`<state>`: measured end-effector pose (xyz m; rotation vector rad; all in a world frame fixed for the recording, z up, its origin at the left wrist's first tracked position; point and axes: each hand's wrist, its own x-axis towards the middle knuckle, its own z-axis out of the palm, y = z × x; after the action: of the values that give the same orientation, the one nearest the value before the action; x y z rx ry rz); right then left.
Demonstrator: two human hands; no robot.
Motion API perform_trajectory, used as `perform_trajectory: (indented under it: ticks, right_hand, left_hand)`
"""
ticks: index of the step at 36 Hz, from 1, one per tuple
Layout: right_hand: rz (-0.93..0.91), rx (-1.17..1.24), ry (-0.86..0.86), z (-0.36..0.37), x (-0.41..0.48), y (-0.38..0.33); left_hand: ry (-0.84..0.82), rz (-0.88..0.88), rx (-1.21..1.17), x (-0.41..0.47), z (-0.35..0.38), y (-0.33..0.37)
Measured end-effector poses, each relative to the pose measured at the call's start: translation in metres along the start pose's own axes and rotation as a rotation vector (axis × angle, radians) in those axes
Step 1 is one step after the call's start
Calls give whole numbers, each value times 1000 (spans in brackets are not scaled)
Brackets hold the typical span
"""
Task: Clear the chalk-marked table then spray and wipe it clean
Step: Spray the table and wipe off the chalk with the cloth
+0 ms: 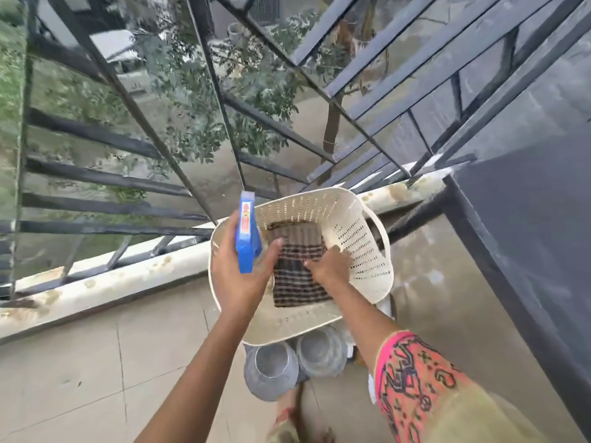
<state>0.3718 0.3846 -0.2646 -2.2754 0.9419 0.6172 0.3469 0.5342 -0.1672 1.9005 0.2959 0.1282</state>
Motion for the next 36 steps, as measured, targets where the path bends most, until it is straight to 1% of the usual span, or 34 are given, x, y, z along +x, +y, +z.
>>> perform_trajectory:
  ticks: [2, 6, 8, 12, 13, 18, 21, 24, 29, 32, 36]
  right_hand:
    - [-13, -33, 42, 2, 5, -1]
    - [3, 88, 46, 10, 13, -5]
    - [57, 170, -10, 11, 17, -3]
    - [168, 498, -239, -2, 13, -5]
    - [165, 532, -266, -5, 11, -6]
    - [29, 587, -340, -28, -12, -13]
    - [-72, 592, -279, -49, -34, -24]
    - [-137, 683, -222, -81, -60, -30]
    - [-271, 839, -82, -148, -110, -24]
    - [-310, 878, 1, -190, -145, -15]
    - [-317, 941, 145, -247, -191, 6]
  left_hand:
    - [-11, 21, -1, 2, 1, -1]
    - [-25, 73, -1, 1, 6, 4]
    - [-17, 78, -20, -2, 8, 8]
    - [3, 58, -35, -2, 9, 13]
    - [3, 51, -35, -2, 9, 17]
    - [-1, 28, -58, -3, 8, 27]
    - [-31, 27, -34, -8, 4, 42]
    - [-47, 31, -39, -16, 0, 68]
    - [-75, -14, -210, -41, -4, 129]
    - [-170, 82, -215, -59, -12, 167]
    - [-212, 115, -198, -89, -17, 213]
